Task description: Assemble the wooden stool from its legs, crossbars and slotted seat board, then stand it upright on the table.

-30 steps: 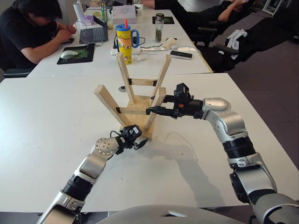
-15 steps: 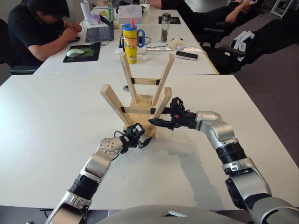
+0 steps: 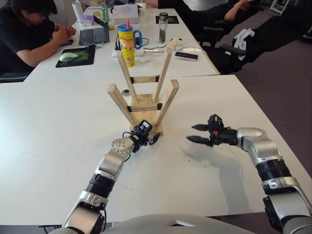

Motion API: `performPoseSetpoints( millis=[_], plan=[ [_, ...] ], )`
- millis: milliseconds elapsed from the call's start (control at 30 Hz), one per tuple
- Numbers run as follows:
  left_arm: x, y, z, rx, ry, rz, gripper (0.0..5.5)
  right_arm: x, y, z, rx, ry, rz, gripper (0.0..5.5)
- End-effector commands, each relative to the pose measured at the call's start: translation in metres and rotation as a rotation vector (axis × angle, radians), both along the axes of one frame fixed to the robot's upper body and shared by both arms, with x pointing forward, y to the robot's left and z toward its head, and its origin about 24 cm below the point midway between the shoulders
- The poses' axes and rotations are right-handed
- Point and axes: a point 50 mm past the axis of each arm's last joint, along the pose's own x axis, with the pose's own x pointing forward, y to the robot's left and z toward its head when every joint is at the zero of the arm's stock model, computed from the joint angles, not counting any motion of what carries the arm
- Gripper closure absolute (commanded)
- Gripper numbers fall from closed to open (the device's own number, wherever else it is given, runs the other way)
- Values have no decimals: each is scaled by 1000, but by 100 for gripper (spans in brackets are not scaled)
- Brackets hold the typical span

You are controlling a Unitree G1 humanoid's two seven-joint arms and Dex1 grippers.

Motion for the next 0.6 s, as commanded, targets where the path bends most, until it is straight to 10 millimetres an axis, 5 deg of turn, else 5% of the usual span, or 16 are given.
performPoseSetpoints(
  millis=[33,133,200,367,533,567,600],
  plan=[
    [-35,33,-65,153,316,83,174,20,26,98,480,-163,12,270],
    [-36,37,-67,164,324,70,174,12,54,159,700,-252,136,329],
    [-37,38,-68,165,329,65,174,10,71,177,752,-289,161,358],
    [-36,37,-70,156,333,62,174,17,108,186,770,-341,128,435],
    [-37,38,-70,148,334,66,174,19,96,241,836,-620,9,520],
    [-39,39,-71,146,337,70,174,19,100,240,850,-608,19,534],
    [-40,39,-71,145,340,73,174,25,112,219,797,-516,11,545]
  ],
)
